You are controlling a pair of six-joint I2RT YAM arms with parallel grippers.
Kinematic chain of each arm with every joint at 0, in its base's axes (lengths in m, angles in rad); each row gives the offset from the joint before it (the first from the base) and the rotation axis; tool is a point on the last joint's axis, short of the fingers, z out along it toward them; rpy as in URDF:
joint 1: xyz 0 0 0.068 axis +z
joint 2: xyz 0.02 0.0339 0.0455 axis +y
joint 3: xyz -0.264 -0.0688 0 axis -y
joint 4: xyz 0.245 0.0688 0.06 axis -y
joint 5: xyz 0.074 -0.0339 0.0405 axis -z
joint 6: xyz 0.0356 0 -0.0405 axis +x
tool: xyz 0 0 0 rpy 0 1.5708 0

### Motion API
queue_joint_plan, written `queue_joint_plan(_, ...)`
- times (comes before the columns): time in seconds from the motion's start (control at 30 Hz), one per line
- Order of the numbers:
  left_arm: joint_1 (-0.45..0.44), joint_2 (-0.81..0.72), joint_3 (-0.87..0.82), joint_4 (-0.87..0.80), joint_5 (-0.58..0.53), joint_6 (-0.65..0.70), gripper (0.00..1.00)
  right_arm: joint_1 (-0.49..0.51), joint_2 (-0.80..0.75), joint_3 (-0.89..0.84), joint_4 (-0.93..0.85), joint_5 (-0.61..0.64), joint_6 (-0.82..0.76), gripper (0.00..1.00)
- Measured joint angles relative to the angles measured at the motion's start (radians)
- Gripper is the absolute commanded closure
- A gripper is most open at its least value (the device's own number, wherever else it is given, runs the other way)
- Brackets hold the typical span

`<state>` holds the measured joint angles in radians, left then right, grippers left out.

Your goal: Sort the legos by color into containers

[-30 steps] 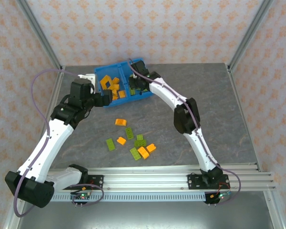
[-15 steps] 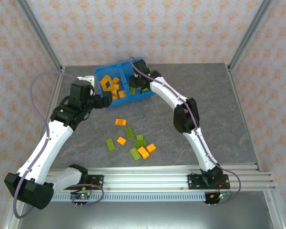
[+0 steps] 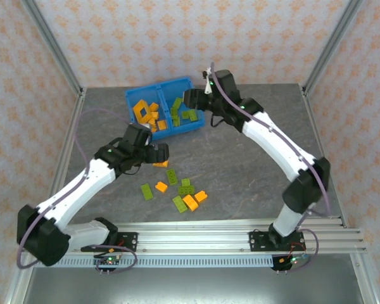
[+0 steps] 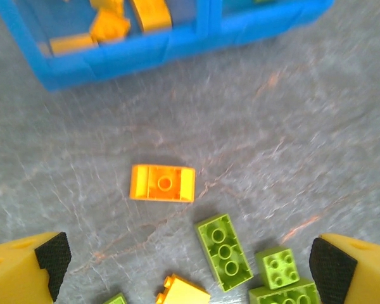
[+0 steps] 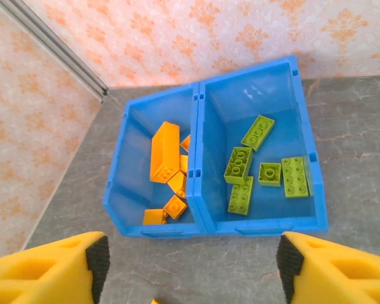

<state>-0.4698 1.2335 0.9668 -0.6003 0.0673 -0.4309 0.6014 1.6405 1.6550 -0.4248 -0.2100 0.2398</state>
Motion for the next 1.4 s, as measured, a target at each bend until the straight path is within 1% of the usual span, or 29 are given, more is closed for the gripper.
queue_joint_plan(0.1,-0.003,0.122,-0.006,0.013,-0.001,0.002,0.0,0.0,-0.061,-0.09,0.007,0.002,-0.002,0.14)
queue_joint_plan(0.2,-0.003,0.23,-0.005,0.034,0.001,0.01,0.0,0.0,-0.061,-0.148,0.003,0.011,0.006,0.08)
queue_joint_plan(0.4,-0.003,0.4,0.039,0.064,0.003,0.013,0.0,0.0,-0.058,-0.18,-0.023,0.018,0.023,0.05)
queue_joint_plan(0.53,-0.003,0.48,0.073,0.082,-0.01,0.013,0.0,0.0,-0.058,-0.18,-0.024,0.021,0.026,0.05)
queue_joint_plan(0.63,-0.003,0.526,0.106,0.086,-0.023,0.013,0.07,0.0,-0.058,-0.18,-0.031,0.029,0.026,0.05)
queue_joint_plan(0.7,-0.003,0.55,0.122,0.093,-0.024,0.014,0.13,0.0,-0.058,-0.18,-0.043,0.032,0.026,0.05)
queue_joint_plan(0.87,-0.002,0.582,0.129,0.097,-0.03,0.014,0.31,0.0,-0.058,-0.18,-0.06,0.035,0.026,0.05)
queue_joint_plan(1.03,-0.002,0.579,0.129,0.1,-0.031,0.01,0.47,0.0,-0.056,-0.177,-0.068,0.035,0.026,0.05)
queue_joint_plan(1.07,-0.002,0.577,0.129,0.101,-0.031,0.009,0.49,0.0,-0.054,-0.174,-0.069,0.035,0.026,0.05)
queue_joint_plan(1.2,-0.002,0.558,0.121,0.101,-0.035,0.001,0.51,0.0,-0.044,-0.167,-0.071,0.035,0.026,0.05)
queue_joint_plan(1.3,-0.001,0.505,0.126,0.074,-0.053,0.002,0.51,0.0,-0.043,-0.167,-0.077,0.037,0.026,0.05)
queue_joint_plan(1.4,0.005,0.436,0.199,0.022,-0.087,0.02,0.5,0.0,-0.043,-0.164,-0.08,0.04,0.026,0.05)
